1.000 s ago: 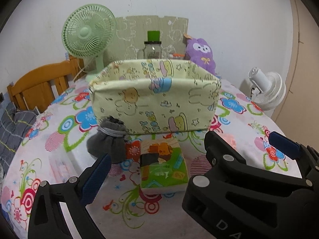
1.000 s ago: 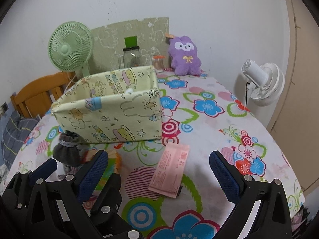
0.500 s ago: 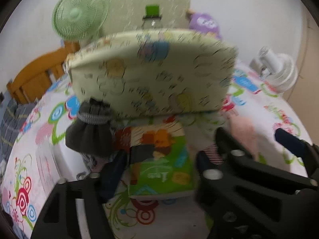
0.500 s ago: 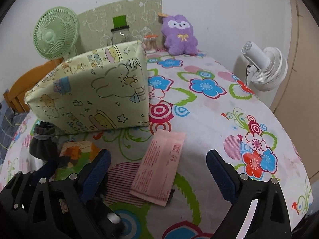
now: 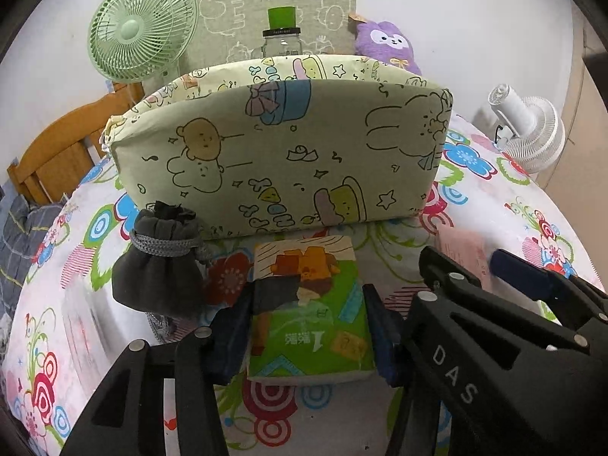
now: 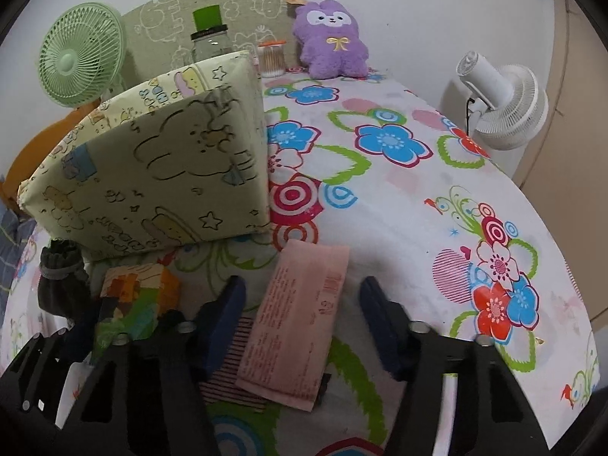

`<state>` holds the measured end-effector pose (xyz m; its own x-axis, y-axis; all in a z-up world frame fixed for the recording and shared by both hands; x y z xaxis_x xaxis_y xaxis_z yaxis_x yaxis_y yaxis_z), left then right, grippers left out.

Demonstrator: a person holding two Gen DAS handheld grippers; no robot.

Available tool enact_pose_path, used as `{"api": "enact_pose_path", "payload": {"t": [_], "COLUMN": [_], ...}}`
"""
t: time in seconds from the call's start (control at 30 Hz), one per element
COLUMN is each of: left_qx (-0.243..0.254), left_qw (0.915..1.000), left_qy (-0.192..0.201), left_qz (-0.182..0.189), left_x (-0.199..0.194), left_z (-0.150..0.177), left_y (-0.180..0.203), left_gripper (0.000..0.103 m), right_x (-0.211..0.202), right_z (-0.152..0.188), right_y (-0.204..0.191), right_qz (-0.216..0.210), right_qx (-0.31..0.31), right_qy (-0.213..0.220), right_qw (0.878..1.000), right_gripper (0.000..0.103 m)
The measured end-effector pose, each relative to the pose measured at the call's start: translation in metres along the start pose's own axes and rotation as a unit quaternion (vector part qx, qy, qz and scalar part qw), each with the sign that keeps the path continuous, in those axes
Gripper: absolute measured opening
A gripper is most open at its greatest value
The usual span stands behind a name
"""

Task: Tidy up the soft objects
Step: 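Grasp the pink paper packet with the right gripper while the left grasps the green tissue pack, then lift and carry the pink packet and green tissue pack over the fabric box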

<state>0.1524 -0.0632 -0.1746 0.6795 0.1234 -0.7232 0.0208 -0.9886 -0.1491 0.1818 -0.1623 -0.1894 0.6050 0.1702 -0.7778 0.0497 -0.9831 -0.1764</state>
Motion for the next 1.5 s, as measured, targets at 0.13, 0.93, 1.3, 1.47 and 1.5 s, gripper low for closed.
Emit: {"api": "enact_pose_path", "payload": {"t": [0.13, 0.93, 1.3, 1.47, 1.5], "left_qx": [-0.001, -0.028, -0.041, -0.039, -0.039], "left_qw": [1.0, 0.999, 0.9976, 0.9969, 0.9968], "left_qy": [0.0, 0.032, 0.056, 0.068, 0.07], "left_qz": [0.004, -0.01, -0.002, -0.001, -0.001], "left_x": [-0.002, -0.044, -0.073, -0.089, -0.091], "left_z": [0.001, 0.01, 0.006, 0.0, -0.001], "left_y": [0.0, -0.024, -0.033, -0.036, -0.037], "left_gripper": [0.054, 0.051, 0.051, 0.051, 0.051], "right_x": [0.001, -0.047, -0.079, -0.093, -0.096], "right_z": [0.0, 0.012, 0.006, 0.002, 0.001], "right_y": [-0.002, -0.024, -0.036, -0.04, -0.04], "right_qz": [-0.003, -0.013, -0.021, -0.029, -0.03], "right_qx": [-0.001, -0.018, -0.025, -0.022, -0.021], "right_qy": [0.002, 0.037, 0.069, 0.082, 0.085], "right_qw": [1.0, 0.999, 0.997, 0.996, 0.996], "right_gripper": [0.044, 0.042, 0.042, 0.042, 0.042]}}
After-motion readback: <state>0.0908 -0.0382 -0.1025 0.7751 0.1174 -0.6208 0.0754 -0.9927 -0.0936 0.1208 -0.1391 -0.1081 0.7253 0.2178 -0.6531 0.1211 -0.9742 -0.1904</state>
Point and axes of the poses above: each gripper's, at about its wrist camera, not at the fingertips, and x roughly the way its jaws point, y to its right, z to its underside, the point moved 4 cm from there along x, roughly the way its jaws point, and after that the axes turned 9 degrees about -z, right-handed, at the moved point
